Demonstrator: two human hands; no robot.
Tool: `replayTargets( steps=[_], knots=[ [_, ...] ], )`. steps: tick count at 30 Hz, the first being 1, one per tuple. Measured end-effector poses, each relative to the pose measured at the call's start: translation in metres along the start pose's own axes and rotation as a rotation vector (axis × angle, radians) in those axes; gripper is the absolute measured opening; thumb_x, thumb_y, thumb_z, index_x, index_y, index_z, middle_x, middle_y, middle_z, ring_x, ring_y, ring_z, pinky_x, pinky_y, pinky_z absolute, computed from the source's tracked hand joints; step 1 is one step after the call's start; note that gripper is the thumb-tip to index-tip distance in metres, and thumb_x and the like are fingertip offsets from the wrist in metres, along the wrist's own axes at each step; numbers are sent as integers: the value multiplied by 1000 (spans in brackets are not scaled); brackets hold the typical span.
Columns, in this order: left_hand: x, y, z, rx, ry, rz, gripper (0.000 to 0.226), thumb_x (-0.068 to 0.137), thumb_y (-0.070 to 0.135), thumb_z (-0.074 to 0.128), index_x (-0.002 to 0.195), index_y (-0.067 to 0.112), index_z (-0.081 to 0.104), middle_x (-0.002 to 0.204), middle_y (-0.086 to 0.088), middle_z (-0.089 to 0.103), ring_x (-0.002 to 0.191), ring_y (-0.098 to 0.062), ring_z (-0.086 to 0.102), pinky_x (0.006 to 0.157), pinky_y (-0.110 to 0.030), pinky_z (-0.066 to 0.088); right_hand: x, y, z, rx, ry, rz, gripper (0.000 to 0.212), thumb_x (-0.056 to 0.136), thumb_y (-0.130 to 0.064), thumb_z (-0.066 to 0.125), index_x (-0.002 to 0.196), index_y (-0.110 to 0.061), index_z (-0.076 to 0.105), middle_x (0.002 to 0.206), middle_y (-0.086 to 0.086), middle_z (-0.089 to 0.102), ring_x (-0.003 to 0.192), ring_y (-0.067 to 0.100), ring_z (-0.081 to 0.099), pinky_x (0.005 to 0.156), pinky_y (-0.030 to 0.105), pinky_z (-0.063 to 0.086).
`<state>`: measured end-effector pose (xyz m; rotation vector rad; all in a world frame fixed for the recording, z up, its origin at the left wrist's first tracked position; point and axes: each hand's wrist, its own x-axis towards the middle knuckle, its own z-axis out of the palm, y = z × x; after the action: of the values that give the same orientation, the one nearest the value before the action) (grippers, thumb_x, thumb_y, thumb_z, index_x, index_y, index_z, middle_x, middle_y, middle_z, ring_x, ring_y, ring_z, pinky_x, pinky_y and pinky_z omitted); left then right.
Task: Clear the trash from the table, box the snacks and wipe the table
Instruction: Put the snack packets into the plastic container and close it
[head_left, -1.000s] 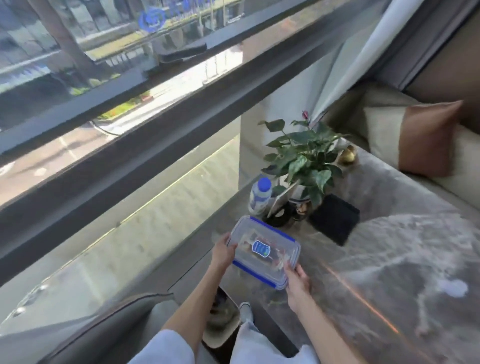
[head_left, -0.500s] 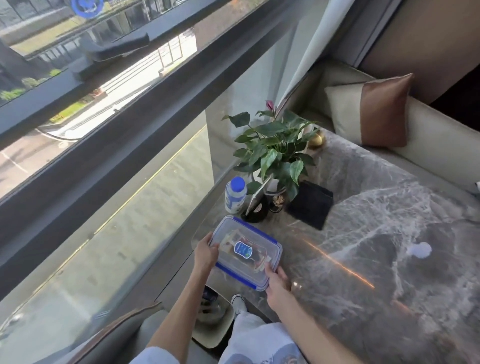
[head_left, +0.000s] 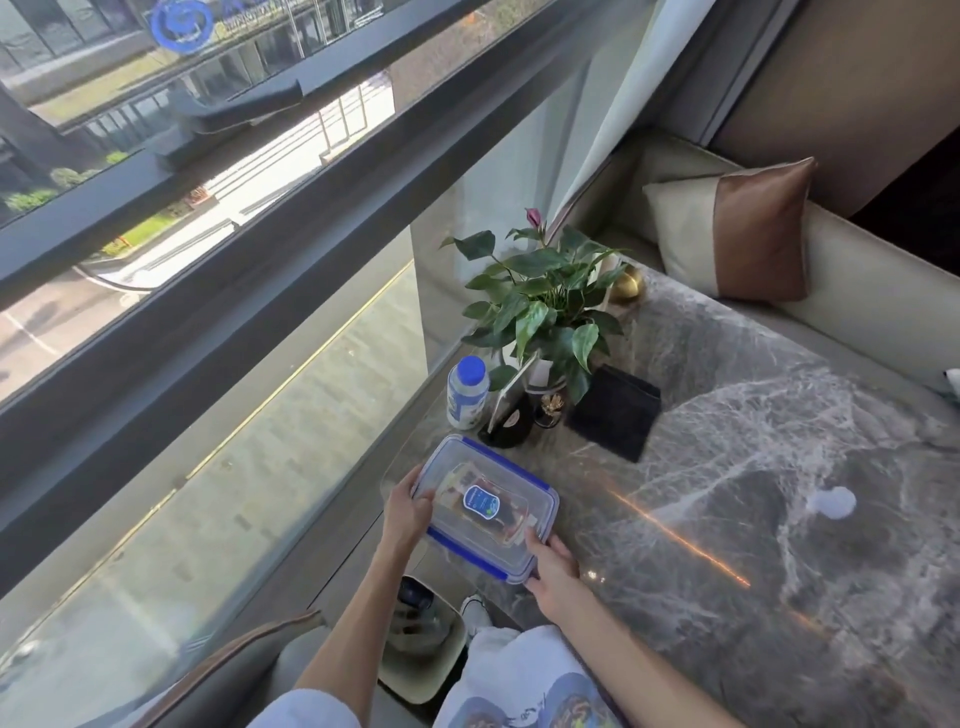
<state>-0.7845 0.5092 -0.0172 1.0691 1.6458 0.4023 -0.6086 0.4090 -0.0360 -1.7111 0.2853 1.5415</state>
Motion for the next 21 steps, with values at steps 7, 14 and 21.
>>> replayTargets(
  steps=[7, 14, 21],
  knots=[
    [-23, -16, 19, 611, 95, 306, 70, 91, 52, 45, 150, 28, 17, 161, -10, 4, 149, -32, -2, 118, -49, -3, -9, -16, -25, -1353, 22, -808, 92, 87, -47, 60, 151, -38, -5, 160, -2, -16, 148, 21, -12, 118, 43, 8],
    [-39, -46, 40, 943, -52, 321, 98, 78, 77, 40, 145, 42, -21, 152, -4, -38, 138, -25, -39, 113, -45, -22, -3, -23, -27, -1938, -24, -871, 86, 87, -70, 35, 147, -41, -19, 156, 2, -29, 145, 27, -25, 110, 52, -19],
    [-42, -36, 42, 987, -52, 267, 98, 79, 73, 45, 146, 41, -19, 155, -5, -33, 140, -26, -36, 114, -45, -24, -7, -24, -27, -1943, -2, -879, 86, 87, -69, 37, 148, -40, -16, 158, 3, -25, 146, 27, -22, 113, 54, -18]
  ],
)
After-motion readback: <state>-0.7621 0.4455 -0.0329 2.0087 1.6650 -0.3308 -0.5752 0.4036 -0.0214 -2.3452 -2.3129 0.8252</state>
